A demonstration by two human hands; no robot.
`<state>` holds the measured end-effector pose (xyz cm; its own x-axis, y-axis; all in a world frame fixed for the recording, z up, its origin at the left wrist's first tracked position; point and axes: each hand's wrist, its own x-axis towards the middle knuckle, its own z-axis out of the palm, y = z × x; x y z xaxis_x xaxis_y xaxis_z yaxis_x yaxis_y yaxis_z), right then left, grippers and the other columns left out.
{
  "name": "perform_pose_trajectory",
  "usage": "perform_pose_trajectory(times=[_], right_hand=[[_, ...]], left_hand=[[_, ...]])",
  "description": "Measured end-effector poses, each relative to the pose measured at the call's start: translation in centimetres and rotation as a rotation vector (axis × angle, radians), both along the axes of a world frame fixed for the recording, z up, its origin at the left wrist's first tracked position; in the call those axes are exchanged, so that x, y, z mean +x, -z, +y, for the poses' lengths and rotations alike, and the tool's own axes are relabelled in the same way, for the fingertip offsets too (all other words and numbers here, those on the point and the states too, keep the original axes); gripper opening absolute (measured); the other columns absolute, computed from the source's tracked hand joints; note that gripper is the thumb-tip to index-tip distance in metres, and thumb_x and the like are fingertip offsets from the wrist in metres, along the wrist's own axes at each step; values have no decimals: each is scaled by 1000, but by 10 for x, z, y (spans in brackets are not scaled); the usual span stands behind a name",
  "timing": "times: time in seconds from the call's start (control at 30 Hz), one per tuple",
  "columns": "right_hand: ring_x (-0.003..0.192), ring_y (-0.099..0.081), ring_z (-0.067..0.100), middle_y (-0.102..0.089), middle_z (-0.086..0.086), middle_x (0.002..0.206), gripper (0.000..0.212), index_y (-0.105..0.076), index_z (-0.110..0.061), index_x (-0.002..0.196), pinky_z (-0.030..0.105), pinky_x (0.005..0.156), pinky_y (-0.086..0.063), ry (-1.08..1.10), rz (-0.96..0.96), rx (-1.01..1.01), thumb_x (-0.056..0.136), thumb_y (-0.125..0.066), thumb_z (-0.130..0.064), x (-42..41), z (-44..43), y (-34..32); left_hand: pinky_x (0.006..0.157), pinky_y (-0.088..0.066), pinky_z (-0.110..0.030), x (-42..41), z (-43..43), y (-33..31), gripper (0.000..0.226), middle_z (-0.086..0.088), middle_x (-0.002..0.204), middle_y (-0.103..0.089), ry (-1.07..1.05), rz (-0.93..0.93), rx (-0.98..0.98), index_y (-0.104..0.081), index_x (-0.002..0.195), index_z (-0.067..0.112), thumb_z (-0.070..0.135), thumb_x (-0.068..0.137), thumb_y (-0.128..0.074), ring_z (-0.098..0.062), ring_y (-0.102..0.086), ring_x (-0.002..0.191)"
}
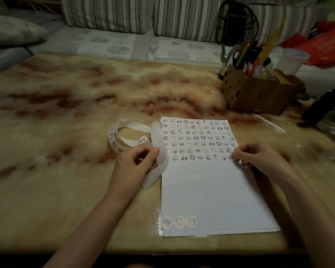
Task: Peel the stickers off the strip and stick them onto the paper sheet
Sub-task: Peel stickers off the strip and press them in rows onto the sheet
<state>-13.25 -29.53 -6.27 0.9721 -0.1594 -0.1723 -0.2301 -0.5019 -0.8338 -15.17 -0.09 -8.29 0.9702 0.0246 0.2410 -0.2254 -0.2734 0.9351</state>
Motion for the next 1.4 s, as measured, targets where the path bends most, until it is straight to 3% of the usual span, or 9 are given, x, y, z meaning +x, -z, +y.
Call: perform_pose_trajectory(times=[0.37, 0.53, 0.63, 0.8, 0.97, 1.13, 1.27, 1.4], right_hand=[[54, -47, 12, -64, 5, 68, 6, -66, 2, 81, 7, 45, -39, 22, -40, -1, 86, -62, 3, 0, 2, 5], [44, -47, 3, -64, 3, 64, 13, -65, -6, 72, 12, 46, -39, 34, -70, -80, 84, -65, 0, 1, 3, 10], [49, -48, 10, -63, 3, 62, 12, -65, -10, 73, 23, 51, -36, 39, -93, -149, 84, -67, -7, -1, 4, 12], [55, -49, 11, -63, 3, 64, 9, -66, -11, 75, 25, 51, -34, 48, -147, -236, 82, -71, -14, -5, 8, 13], [67, -54, 18, -66, 8, 75, 9, -66, -15, 75, 31, 64, -40, 49, -182, -247, 80, -74, -17, -5, 5, 19], [66, -51, 16, -62, 5, 72, 10, -65, -13, 78, 30, 61, -38, 64, -209, -253, 80, -74, -16, -5, 5, 25], [62, -48, 12, -55, 1, 69, 19, -58, -10, 93, 13, 55, -35, 76, -246, -230, 81, -73, -10, -4, 6, 22], [65, -47, 15, -54, 1, 71, 11, -61, -9, 92, 21, 60, -35, 66, -217, -280, 84, -68, -8, -1, 3, 26]], left_hand=[[56, -39, -6, 0, 0, 0, 19, 5, 61, -63, -7, -4, 7, -69, 75, 6, 17, 89, -62, 0, -56, 55], [56, -39, -6, -1, 0, -1, 18, 3, 63, -64, -3, 0, 9, -70, 77, 6, 17, 89, -62, 0, -57, 56], [56, -40, -6, -1, 0, -1, 18, 3, 64, -65, -5, -1, 14, -70, 77, 7, 18, 89, -62, -1, -58, 57], [56, -39, -6, -1, 0, -2, 17, 5, 61, -64, -4, -4, -4, -70, 76, 6, 15, 89, -62, 0, -56, 55], [56, -39, -7, -1, 0, -1, 19, 3, 60, -64, -3, -5, 4, -69, 74, 7, 16, 89, -62, -2, -57, 55], [56, -40, -7, -1, 0, -1, 19, 4, 59, -64, -5, 6, -7, -69, 74, 7, 16, 89, -62, -2, -57, 56], [55, -39, -6, -1, -1, -2, 18, 1, 63, -65, -5, 4, 0, -70, 76, 6, 16, 89, -62, -1, -57, 56], [55, -40, -6, -1, 0, -2, 18, 2, 64, -65, -7, 5, 8, -70, 77, 6, 17, 89, -62, 0, -58, 57]])
